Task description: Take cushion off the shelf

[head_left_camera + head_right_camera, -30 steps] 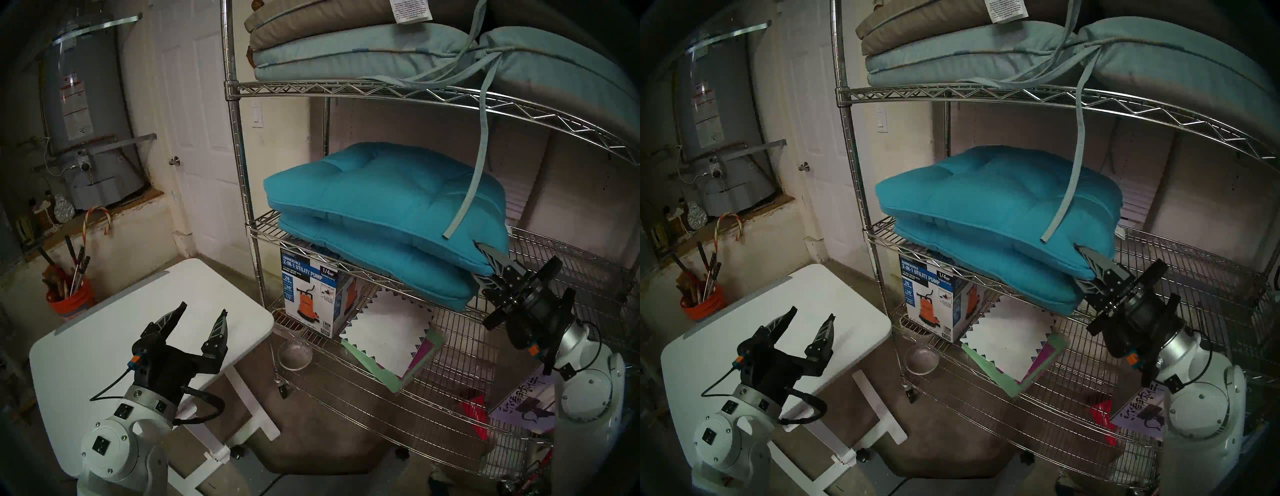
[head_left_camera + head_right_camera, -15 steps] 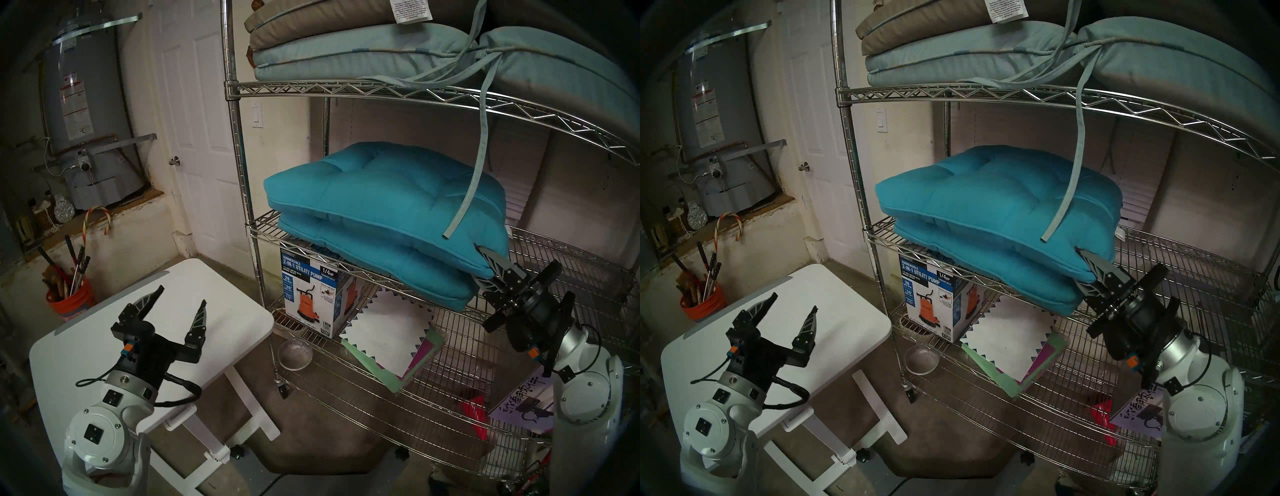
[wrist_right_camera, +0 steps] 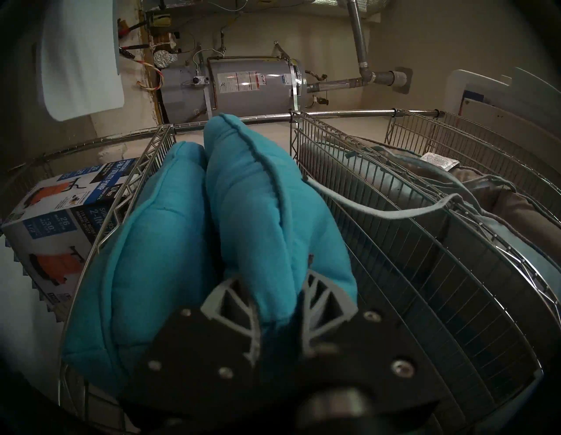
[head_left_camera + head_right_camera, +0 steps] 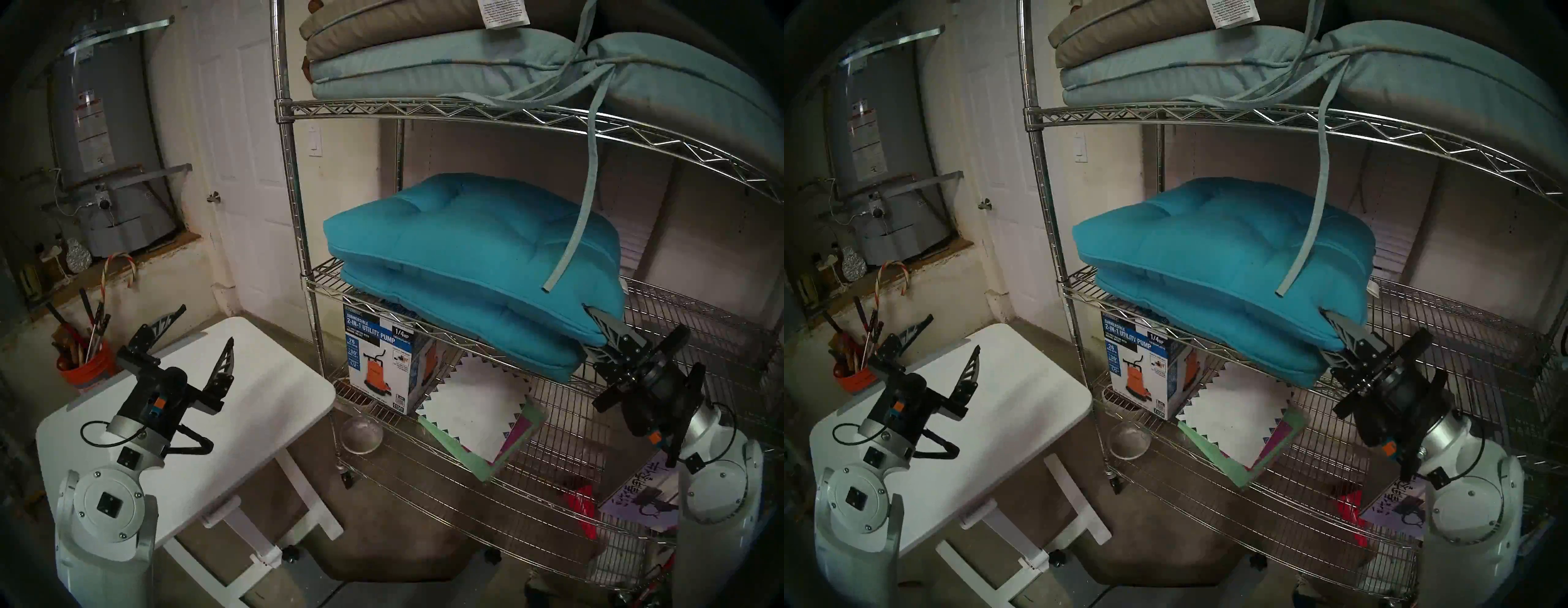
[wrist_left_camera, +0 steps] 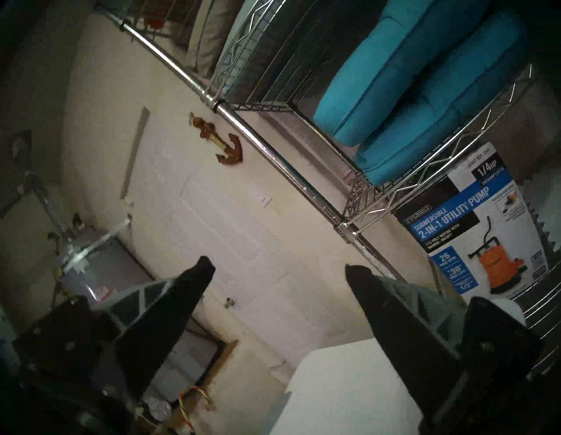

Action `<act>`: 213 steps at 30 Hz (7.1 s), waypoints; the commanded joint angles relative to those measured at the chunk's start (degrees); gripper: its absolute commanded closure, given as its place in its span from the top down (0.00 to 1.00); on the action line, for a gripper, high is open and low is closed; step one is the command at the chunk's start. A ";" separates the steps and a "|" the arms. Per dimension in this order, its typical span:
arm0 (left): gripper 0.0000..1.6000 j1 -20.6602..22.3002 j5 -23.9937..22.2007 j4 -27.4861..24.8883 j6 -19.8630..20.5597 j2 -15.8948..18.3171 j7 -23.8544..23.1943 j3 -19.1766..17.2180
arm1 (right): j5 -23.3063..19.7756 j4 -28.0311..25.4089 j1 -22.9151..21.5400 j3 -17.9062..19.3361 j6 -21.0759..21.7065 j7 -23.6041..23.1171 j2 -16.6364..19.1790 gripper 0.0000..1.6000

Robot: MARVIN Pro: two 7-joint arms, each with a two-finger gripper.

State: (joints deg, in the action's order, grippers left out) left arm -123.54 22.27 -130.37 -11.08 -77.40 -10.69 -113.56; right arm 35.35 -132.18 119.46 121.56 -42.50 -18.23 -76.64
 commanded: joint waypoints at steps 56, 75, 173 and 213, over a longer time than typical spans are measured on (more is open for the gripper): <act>1.00 39.27 23.78 24.02 -5.76 14.53 8.42 20.74 | -0.67 -0.72 0.93 -2.13 -2.51 1.85 -1.48 0.00; 1.00 48.57 25.48 29.34 -3.61 11.80 7.22 27.97 | -0.83 -1.21 1.61 -2.78 -3.12 2.68 -2.37 0.00; 0.00 58.88 22.40 31.84 -10.61 10.28 7.89 31.85 | -2.25 6.01 -19.47 -6.51 8.62 7.89 9.88 0.00; 0.00 62.53 17.88 18.20 -10.16 13.24 -0.36 23.30 | -5.61 4.71 -22.69 -7.61 13.04 5.61 12.38 0.00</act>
State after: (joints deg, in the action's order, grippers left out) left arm -63.50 42.13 -106.95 -21.30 -64.26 -11.38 -88.09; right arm 30.93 -125.07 97.26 113.16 -29.88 -12.51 -64.43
